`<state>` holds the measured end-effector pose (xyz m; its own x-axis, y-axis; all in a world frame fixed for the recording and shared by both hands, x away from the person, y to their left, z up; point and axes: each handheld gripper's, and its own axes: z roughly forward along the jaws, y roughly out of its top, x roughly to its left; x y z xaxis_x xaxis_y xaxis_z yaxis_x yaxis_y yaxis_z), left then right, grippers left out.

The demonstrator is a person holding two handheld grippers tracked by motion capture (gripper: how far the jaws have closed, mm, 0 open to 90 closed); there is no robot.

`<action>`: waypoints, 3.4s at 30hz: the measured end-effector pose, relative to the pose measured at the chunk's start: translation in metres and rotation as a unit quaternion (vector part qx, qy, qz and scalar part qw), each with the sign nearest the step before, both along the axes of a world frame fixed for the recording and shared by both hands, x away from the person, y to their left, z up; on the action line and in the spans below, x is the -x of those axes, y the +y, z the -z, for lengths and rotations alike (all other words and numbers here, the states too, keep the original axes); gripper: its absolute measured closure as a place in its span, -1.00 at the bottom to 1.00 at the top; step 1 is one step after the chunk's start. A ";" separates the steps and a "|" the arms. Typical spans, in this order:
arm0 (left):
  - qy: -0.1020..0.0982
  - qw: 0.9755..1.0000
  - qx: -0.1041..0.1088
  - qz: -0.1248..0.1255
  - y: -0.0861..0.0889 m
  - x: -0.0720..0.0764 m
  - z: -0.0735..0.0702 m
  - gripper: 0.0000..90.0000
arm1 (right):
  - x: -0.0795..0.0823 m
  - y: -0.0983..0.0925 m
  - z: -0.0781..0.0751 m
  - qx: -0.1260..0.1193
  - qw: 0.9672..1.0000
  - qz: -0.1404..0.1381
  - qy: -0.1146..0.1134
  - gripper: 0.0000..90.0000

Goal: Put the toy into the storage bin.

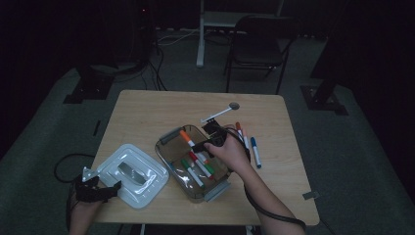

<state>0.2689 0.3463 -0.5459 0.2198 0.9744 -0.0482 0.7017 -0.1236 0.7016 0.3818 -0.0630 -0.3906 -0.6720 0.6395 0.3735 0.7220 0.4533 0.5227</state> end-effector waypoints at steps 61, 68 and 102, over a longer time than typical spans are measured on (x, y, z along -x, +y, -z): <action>0.000 1.000 0.001 0.003 0.001 0.000 0.000 -0.99 | -0.004 0.061 0.058 0.124 0.989 -0.064 0.043 0.33; -0.001 1.000 0.002 0.002 0.000 0.000 0.000 -0.99 | 0.000 0.035 0.031 0.081 0.995 -0.056 0.010 0.24; 0.000 1.000 0.000 0.002 0.000 0.000 0.000 -0.99 | -0.011 -0.095 0.013 0.032 0.994 0.086 -0.065 0.15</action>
<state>0.2687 0.3466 -0.5459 0.2238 0.9734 -0.0492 0.7014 -0.1258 0.7015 0.3931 -0.1580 -0.4038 -0.5903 0.7689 0.2456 0.7196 0.3635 0.5916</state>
